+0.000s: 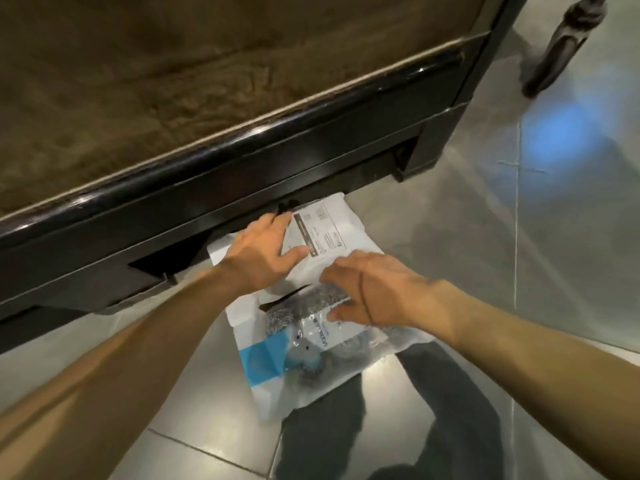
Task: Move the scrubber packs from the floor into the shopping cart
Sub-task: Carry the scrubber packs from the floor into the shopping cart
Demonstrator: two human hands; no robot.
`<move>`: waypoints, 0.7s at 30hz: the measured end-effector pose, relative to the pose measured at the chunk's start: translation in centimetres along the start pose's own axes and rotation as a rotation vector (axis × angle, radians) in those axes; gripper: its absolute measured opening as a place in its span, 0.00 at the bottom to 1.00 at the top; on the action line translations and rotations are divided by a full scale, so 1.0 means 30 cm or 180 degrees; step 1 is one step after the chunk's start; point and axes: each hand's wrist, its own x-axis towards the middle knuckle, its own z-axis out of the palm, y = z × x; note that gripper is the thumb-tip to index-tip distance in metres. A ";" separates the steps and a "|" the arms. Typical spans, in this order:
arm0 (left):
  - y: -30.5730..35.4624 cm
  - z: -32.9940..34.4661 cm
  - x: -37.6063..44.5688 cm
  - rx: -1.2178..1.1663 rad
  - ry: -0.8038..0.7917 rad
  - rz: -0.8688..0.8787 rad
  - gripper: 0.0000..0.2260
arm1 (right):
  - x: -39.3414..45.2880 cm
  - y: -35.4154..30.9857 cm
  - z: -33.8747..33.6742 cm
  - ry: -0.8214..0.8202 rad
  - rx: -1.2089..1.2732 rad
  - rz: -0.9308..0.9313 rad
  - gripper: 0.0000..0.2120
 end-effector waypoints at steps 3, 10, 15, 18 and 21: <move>0.018 -0.037 0.042 0.0166 -0.0208 -0.0222 0.39 | 0.030 -0.024 0.006 -0.0172 -0.0297 -0.0088 0.32; -0.001 -0.058 0.099 -0.0338 -0.0688 -0.0412 0.28 | 0.038 -0.087 0.051 -0.0304 -0.0720 0.0121 0.42; 0.009 -0.065 0.070 -0.0630 -0.0685 -0.0311 0.21 | 0.000 -0.090 0.095 -0.0789 -0.0833 0.0314 0.47; 0.029 -0.083 0.017 -0.0486 -0.0652 -0.0256 0.25 | -0.073 -0.071 0.084 -0.1260 0.0193 0.0713 0.43; 0.095 -0.123 -0.085 -0.0410 -0.0451 -0.0299 0.25 | -0.204 -0.041 0.061 -0.1046 0.0780 0.1165 0.40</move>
